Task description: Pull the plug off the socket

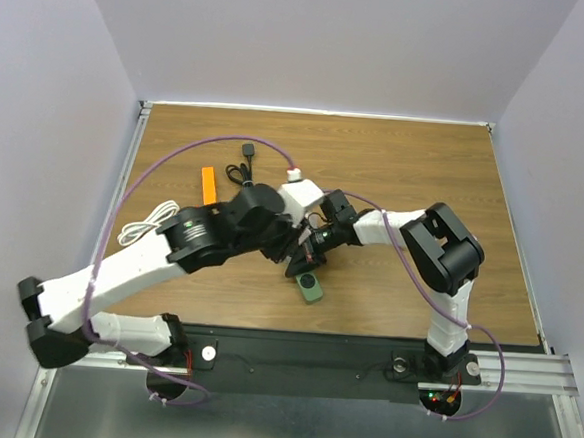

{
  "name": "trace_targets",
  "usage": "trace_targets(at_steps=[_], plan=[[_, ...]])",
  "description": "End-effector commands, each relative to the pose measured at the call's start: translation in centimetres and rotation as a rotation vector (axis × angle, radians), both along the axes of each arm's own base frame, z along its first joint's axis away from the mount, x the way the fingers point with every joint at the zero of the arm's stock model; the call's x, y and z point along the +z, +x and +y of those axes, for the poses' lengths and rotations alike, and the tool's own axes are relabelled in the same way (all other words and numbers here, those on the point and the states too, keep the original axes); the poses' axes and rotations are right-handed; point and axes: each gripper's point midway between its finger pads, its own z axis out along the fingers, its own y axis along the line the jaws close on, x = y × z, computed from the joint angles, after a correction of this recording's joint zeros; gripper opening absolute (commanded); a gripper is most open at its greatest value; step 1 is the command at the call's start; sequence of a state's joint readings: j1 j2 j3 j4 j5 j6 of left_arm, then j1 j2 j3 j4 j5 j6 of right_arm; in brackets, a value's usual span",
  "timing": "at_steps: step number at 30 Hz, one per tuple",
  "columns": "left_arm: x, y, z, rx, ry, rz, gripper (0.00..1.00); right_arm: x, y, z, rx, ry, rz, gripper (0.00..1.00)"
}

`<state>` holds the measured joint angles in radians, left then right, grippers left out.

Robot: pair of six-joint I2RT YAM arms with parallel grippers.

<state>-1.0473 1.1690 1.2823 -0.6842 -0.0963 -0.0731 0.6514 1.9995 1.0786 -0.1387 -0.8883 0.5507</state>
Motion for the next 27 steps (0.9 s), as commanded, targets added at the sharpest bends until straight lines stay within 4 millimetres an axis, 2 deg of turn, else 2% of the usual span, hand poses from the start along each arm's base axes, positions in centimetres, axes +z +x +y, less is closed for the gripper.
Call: trace_targets(at_steps=[1,2,3,5,6,7,8,9,11,13,14,15,16,17,18,19,20,21,22,23,24,27], plan=[[3.3,2.2,2.8,0.264,-0.175,-0.083,0.0,-5.1,1.8,-5.2,-0.159,-0.345,-0.05,0.0],[3.0,3.4,4.1,0.343,-0.179,-0.087,0.0,-4.1,2.1,-4.9,-0.165,-0.327,-0.065,0.0],[1.8,4.0,5.0,0.388,-0.167,-0.076,0.0,-1.9,2.9,-4.5,-0.186,-0.288,-0.107,0.0],[1.5,5.1,6.0,0.431,-0.205,-0.066,0.0,0.7,3.7,-4.2,-0.21,-0.244,-0.156,0.0],[0.8,6.3,7.0,0.482,-0.22,-0.053,0.0,3.3,4.2,-4.0,-0.232,-0.202,-0.196,0.01],[0.9,6.7,7.4,0.506,-0.242,-0.056,0.0,5.0,4.7,-3.9,-0.252,-0.178,-0.234,0.0],[0.2,7.4,8.2,0.532,-0.251,-0.043,0.0,6.3,5.0,-4.0,-0.28,-0.171,-0.248,0.0],[0.6,8.2,8.0,0.534,-0.287,-0.057,0.0,9.2,5.5,-4.4,-0.321,-0.137,-0.313,0.0],[0.7,9.2,7.6,0.527,-0.327,-0.054,0.0,11.4,6.0,-5.4,-0.388,-0.145,-0.35,0.0],[0.4,10.3,5.0,0.44,-0.388,-0.026,0.0,13.1,7.2,-7.5,-0.52,-0.215,-0.417,0.0],[0.2,10.6,4.0,0.411,-0.399,-0.01,0.0,14.8,6.8,-9.0,-0.571,-0.243,-0.445,0.0],[-0.1,11.1,3.2,0.393,-0.402,0.005,0.0,15.4,6.9,-10.2,-0.628,-0.283,-0.46,0.0],[-0.6,12.1,1.3,0.354,-0.42,0.039,0.0,16.6,7.7,-12.6,-0.736,-0.349,-0.528,0.0],[-0.8,12.6,0.2,0.333,-0.435,0.057,0.0,16.7,7.2,-14.5,-0.788,-0.43,-0.525,0.01],[-1.2,13.4,-2.1,0.282,-0.477,0.098,0.0,17.1,7.5,-16.4,-0.874,-0.491,-0.553,0.01],[-1.7,13.7,-3.3,0.26,-0.494,0.127,0.0,18.6,7.0,-17.5,-0.921,-0.486,-0.578,0.06],[-1.8,14.2,-4.4,0.24,-0.523,0.141,0.0,18.3,6.9,-18.4,-0.95,-0.523,-0.572,0.06],[-0.7,14.8,-6.0,0.196,-0.581,0.134,0.0,19.5,6.0,-19.5,-0.996,-0.519,-0.572,0.11],[-3.1,15.5,-7.4,0.207,-0.57,0.195,0.0,20.1,5.8,-20.3,-1.032,-0.525,-0.588,0.14],[-3.8,15.9,-8.5,0.202,-0.576,0.218,0.0,20.3,5.2,-21.0,-1.046,-0.541,-0.583,0.28],[-5.2,16.7,-10.5,0.187,-0.574,0.253,0.0,21.8,4.7,-21.6,-1.094,-0.5,-0.59,0.34],[-7.2,17.5,-13.6,0.188,-0.614,0.355,0.0,23.1,3.8,-23.2,-1.156,-0.501,-0.607,0.47]])
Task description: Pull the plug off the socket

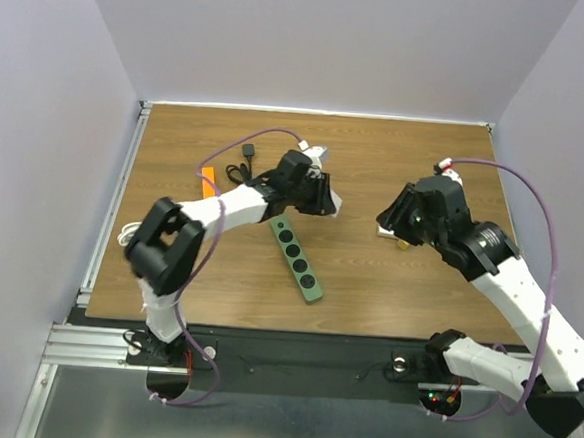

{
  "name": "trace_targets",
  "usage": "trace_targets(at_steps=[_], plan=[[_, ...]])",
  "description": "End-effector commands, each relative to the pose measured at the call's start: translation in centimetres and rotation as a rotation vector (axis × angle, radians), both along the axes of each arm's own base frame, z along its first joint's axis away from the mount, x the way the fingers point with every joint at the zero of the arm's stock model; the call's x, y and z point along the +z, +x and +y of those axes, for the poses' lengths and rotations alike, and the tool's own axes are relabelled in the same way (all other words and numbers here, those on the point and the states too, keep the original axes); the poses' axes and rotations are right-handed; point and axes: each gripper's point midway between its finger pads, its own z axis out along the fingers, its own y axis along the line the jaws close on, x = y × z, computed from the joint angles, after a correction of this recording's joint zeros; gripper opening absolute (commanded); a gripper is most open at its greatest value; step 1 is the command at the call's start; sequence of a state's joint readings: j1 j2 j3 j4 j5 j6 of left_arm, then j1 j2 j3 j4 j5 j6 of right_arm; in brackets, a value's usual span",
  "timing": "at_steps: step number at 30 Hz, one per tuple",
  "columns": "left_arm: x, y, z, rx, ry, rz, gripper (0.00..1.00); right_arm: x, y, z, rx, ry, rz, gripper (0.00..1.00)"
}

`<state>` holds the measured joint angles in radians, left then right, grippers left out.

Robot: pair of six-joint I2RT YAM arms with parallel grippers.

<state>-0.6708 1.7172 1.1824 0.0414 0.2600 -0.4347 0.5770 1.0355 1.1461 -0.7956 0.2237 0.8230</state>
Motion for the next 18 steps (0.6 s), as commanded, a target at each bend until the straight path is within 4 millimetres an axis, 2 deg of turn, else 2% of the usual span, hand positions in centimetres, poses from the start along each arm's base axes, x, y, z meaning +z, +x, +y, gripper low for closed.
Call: trace_targets(at_steps=[1,2,3,4,5,6,7,8,9,10,12,13,15,16,17,18], plan=[[3.9,1.5,-8.2,-0.101,-0.283,-0.015,0.0,2.4,-1.4,-4.4,-0.181,-0.034,-0.049,0.51],[3.4,1.4,-9.2,-0.108,-0.301,0.005,0.0,2.8,-1.5,-4.7,-0.189,-0.036,-0.058,0.53],[4.1,1.5,-10.5,-0.116,-0.344,0.025,0.0,2.9,-1.8,-4.9,-0.192,-0.037,-0.061,0.55],[2.5,1.3,-12.0,-0.131,-0.348,0.052,0.0,2.9,-1.9,-5.0,-0.192,-0.038,-0.063,0.59],[2.2,1.3,-12.8,-0.135,-0.354,0.065,0.0,3.0,-2.2,-5.2,-0.193,-0.036,-0.063,0.6],[3.0,1.7,-13.9,-0.132,-0.38,0.066,0.0,2.9,-2.3,-5.3,-0.19,-0.037,-0.063,0.61],[1.3,1.6,-14.9,-0.13,-0.369,0.094,0.0,3.0,-2.5,-5.4,-0.19,-0.033,-0.064,0.61],[0.9,1.8,-15.4,-0.123,-0.376,0.111,0.0,3.1,-2.5,-5.4,-0.188,-0.031,-0.066,0.62],[1.5,2.3,-16.1,-0.111,-0.401,0.117,0.0,3.3,-2.6,-5.3,-0.181,-0.031,-0.071,0.63],[0.4,2.6,-16.5,-0.097,-0.397,0.137,0.0,3.3,-2.7,-5.4,-0.181,-0.032,-0.073,0.63],[0.0,2.8,-17.2,-0.088,-0.41,0.157,0.01,3.4,-2.7,-5.4,-0.175,-0.035,-0.077,0.65],[-0.3,3.0,-17.8,-0.089,-0.432,0.179,0.22,3.5,-2.7,-5.4,-0.164,-0.045,-0.08,0.66],[0.2,3.2,-18.6,-0.101,-0.456,0.193,0.43,3.4,-2.8,-5.5,-0.155,-0.058,-0.079,0.67],[-0.1,3.3,-18.7,-0.091,-0.458,0.205,0.72,3.4,-2.8,-5.5,-0.151,-0.061,-0.079,0.68],[-0.1,3.3,-18.5,-0.081,-0.458,0.206,0.88,3.3,-2.9,-5.6,-0.151,-0.065,-0.078,0.7],[-0.9,3.5,-17.9,-0.043,-0.438,0.205,0.99,3.4,-3.0,-5.6,-0.149,-0.064,-0.08,0.71]])
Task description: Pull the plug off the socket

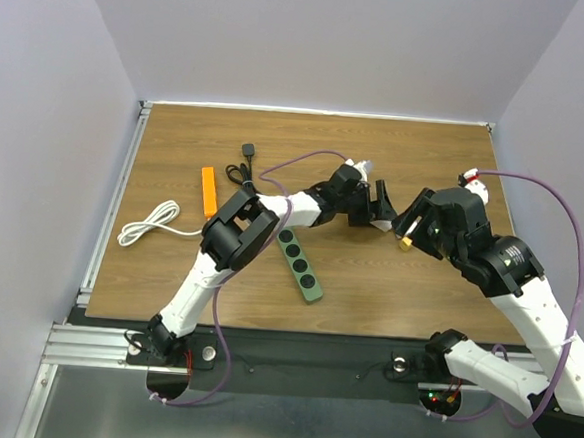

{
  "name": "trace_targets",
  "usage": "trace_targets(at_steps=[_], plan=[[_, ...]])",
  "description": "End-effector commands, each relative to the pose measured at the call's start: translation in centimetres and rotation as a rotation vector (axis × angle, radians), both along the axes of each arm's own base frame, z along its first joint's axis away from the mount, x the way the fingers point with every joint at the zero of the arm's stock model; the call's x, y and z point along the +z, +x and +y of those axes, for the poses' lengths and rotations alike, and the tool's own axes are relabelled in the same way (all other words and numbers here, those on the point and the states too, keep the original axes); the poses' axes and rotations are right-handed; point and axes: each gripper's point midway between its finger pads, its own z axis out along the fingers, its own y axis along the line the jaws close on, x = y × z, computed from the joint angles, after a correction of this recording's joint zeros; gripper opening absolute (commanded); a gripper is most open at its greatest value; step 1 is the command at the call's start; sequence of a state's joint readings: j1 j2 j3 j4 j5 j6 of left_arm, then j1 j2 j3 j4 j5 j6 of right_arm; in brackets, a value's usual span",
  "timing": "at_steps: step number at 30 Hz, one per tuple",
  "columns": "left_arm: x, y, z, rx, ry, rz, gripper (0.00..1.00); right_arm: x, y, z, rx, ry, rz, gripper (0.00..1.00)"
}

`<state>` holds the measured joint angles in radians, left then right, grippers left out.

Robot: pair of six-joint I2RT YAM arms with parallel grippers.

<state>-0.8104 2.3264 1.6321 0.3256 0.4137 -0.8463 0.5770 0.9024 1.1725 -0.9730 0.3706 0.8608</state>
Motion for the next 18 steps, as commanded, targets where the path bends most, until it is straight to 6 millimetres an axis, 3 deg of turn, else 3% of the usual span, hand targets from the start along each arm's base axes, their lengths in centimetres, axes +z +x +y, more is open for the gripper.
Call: trace_targets(at_steps=[1,3,4,7,9,10,11,12,14,15,18], plan=[[7.1,1.9,-0.2,0.067,-0.134,-0.081,0.99,1.7,-0.1,-0.7,-0.01,-0.008,-0.049,0.71],[7.6,2.2,1.1,0.112,-0.117,-0.1,0.99,1.8,-0.1,-0.7,-0.006,-0.008,-0.05,0.71],[6.7,2.6,2.6,0.164,-0.079,-0.102,0.99,1.7,-0.1,-0.7,-0.004,-0.01,-0.048,0.72],[10.8,3.0,5.6,0.264,-0.04,-0.184,0.99,1.3,0.0,-0.5,0.003,-0.019,-0.034,0.75],[11.9,3.3,7.3,0.324,0.035,-0.207,0.99,1.1,0.0,-0.4,0.007,-0.023,-0.026,0.78],[12.6,3.6,9.8,0.413,0.144,-0.2,0.99,0.9,0.1,-0.3,0.011,-0.027,-0.022,0.8],[12.7,3.2,10.9,0.441,0.199,-0.193,0.99,0.7,0.1,-0.2,0.016,-0.032,-0.015,0.82],[11.7,2.8,13.4,0.512,0.319,-0.171,0.99,0.7,0.1,-0.3,0.017,-0.033,-0.015,0.84],[12.4,1.3,15.2,0.555,0.37,-0.165,0.99,0.3,0.2,-0.2,0.017,-0.041,-0.003,0.86],[11.4,0.2,16.9,0.587,0.424,-0.133,0.99,-0.2,0.2,-0.2,0.019,-0.046,0.008,0.88],[8.9,-2.0,18.9,0.631,0.534,-0.079,0.99,-1.1,0.5,0.3,0.033,-0.056,0.035,0.91]])
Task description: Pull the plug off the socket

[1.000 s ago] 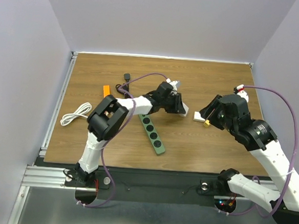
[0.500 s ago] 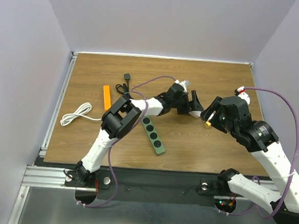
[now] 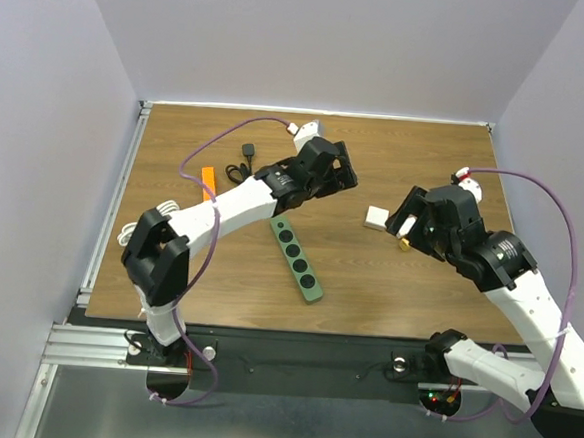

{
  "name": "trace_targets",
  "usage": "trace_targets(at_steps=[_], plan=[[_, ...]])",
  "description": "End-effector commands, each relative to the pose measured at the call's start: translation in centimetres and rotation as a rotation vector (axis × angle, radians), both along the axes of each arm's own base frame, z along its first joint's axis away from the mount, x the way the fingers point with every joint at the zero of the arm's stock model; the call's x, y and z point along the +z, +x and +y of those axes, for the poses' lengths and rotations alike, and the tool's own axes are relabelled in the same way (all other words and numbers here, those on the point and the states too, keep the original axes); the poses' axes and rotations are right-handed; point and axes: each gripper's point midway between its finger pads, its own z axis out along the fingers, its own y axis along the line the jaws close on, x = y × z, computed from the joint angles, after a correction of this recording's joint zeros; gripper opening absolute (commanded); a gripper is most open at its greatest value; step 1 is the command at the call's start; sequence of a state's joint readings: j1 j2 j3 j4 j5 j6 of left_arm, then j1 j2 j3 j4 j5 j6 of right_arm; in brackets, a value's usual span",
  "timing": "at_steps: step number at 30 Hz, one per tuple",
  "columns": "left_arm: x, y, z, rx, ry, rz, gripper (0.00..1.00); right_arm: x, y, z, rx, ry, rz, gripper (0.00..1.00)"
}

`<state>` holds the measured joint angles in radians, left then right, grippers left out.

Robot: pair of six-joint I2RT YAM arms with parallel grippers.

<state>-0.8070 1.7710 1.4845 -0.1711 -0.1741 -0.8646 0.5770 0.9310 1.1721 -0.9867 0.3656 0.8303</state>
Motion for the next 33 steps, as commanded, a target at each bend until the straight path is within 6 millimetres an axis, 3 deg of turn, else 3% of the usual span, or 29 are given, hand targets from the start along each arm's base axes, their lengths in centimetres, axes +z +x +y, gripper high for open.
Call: trace_targets(at_steps=[1,3,4,7,9,14,21,29,31,33], plan=[[-6.9,-4.0,7.0,0.181,0.318,0.159,0.99,-0.4,0.5,0.5,0.02,-0.01,0.01,0.92],[-9.1,-5.2,8.3,0.247,0.34,0.238,0.99,-0.7,0.7,0.9,0.032,-0.009,0.018,0.93],[-11.3,-6.5,9.1,0.245,0.384,0.296,0.99,-0.9,0.8,1.2,0.038,-0.009,0.025,0.93],[-14.0,-8.2,9.5,0.248,0.392,0.37,0.99,-1.4,1.2,1.8,0.052,-0.004,0.037,0.94],[-14.6,-8.6,10.0,0.288,0.382,0.379,0.99,-1.5,1.3,2.0,0.061,-0.001,0.043,0.95],[-13.3,-8.4,11.0,0.363,0.353,0.354,0.99,-2.0,1.2,1.9,0.063,-0.007,0.051,0.95],[-14.3,-9.6,11.1,0.386,0.367,0.383,0.99,-2.4,1.2,2.1,0.07,-0.009,0.059,0.95],[-18.0,-9.9,10.5,0.329,0.411,0.424,0.98,-2.9,1.4,2.5,0.083,-0.008,0.071,0.95],[-19.1,-10.1,10.6,0.304,0.418,0.458,0.94,-2.8,1.4,2.6,0.089,-0.006,0.068,0.95],[-20.0,-10.2,11.3,0.307,0.412,0.459,0.83,-2.6,1.4,2.5,0.088,-0.007,0.063,0.94]])
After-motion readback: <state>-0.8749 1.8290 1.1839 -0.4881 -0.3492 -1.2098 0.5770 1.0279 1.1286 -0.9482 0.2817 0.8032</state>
